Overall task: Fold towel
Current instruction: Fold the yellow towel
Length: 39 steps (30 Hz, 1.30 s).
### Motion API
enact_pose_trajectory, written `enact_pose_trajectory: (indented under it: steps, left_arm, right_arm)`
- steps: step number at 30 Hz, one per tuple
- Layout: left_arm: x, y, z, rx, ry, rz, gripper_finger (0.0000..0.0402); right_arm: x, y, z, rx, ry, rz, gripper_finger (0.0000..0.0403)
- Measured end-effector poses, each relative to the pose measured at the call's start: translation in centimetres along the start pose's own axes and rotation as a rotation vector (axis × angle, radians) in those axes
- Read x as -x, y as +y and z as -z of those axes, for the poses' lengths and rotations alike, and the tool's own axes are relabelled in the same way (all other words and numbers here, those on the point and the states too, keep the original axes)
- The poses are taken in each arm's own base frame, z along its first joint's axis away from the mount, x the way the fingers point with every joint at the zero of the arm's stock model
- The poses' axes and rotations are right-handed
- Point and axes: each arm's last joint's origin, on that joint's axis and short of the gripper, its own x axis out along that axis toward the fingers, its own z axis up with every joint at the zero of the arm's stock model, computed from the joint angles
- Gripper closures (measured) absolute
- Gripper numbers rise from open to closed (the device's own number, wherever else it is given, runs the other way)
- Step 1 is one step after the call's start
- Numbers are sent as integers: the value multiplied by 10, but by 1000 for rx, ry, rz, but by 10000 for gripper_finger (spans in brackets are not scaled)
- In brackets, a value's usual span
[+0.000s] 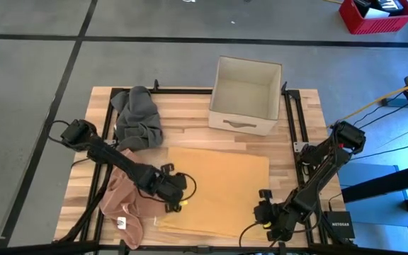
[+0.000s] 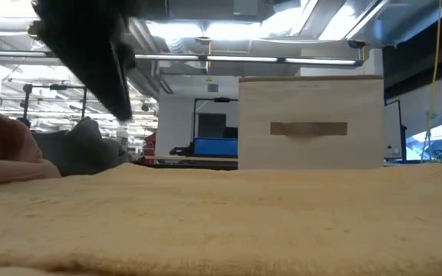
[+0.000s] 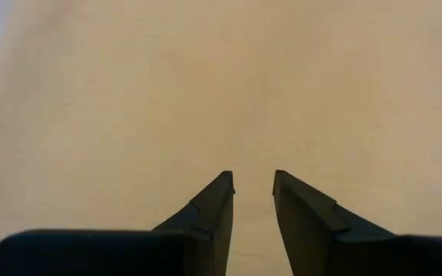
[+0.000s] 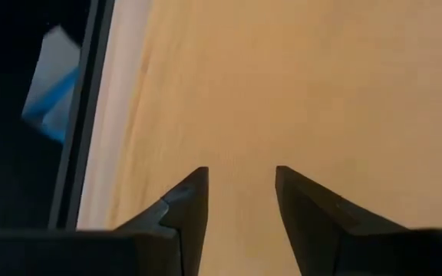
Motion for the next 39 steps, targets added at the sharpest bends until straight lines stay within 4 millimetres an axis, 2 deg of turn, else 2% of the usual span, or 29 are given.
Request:
enact_pose_trajectory:
  steps: [2, 5, 9, 15, 21, 26, 31, 39]
  left_arm:
    - [7, -11, 2, -7, 15, 59, 314]
    - [6, -23, 19, -13, 74, 94, 314]
    - [-8, -26, 49, -21, 164, 34, 314]
    - [-32, -25, 67, 51, 203, 36, 314]
    - [-31, -23, 68, 57, 231, 41, 314]
    - [-30, -21, 69, 80, 272, 43, 314]
    - [-23, -25, 54, 97, 264, 130, 314]
    - [11, -38, 18, -8, 99, 232, 314]
  right_arm:
    - [1, 0, -2, -2, -39, 23, 249]
    - [-4, -2, 2, 2, -20, 33, 249]
    - [-10, -8, 14, -25, 75, 49, 249]
    - [-15, -18, 26, -30, 118, 93, 249]
    - [-20, -30, 42, -68, 220, 96, 249]
    - [-19, -31, 44, -75, 255, 97, 249]
    - [-11, -27, 36, -69, 243, 88, 249]
    - [9, -12, 11, -104, 151, 37, 249]
